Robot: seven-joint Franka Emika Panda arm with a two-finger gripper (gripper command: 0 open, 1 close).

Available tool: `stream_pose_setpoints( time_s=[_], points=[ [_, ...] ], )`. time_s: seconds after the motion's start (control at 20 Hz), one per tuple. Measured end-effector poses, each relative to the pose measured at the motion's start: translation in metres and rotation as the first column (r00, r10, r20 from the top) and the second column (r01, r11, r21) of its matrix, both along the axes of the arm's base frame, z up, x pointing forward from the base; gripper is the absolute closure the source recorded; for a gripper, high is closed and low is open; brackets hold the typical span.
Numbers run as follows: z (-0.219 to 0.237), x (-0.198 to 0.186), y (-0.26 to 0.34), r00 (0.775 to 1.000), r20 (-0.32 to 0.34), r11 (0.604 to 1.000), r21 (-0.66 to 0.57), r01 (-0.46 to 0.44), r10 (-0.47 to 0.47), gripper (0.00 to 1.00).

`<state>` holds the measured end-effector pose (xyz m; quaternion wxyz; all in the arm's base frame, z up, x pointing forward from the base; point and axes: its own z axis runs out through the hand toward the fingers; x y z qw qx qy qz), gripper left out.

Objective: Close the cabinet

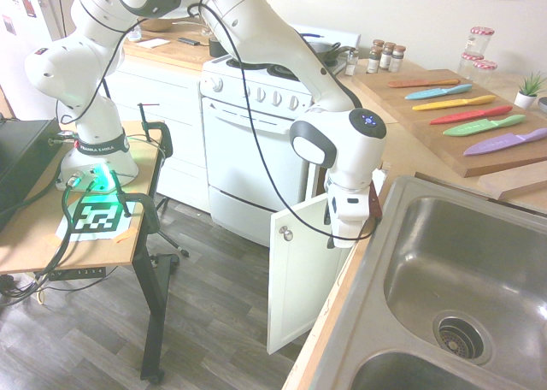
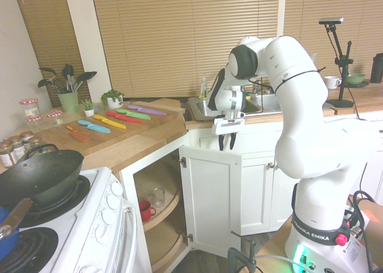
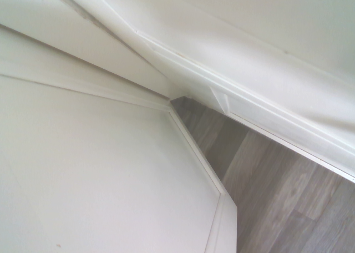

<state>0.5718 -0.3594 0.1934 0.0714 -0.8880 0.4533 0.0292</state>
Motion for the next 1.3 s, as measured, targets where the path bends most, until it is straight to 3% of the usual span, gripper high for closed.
stream_pose_setpoints(
  time_s=[0.8, 1.1, 1.3],
  points=[
    [-0.002, -0.002, 0.001, 0.998, -0.024, 0.998, -0.020, -0.052, 0.052, 1.00],
    [-0.004, -0.002, 0.014, 0.989, -0.042, 0.988, -0.058, -0.144, 0.142, 1.00],
    [-0.036, 0.010, 0.082, 0.965, -0.056, 0.964, -0.059, -0.260, 0.257, 1.00]
  ],
)
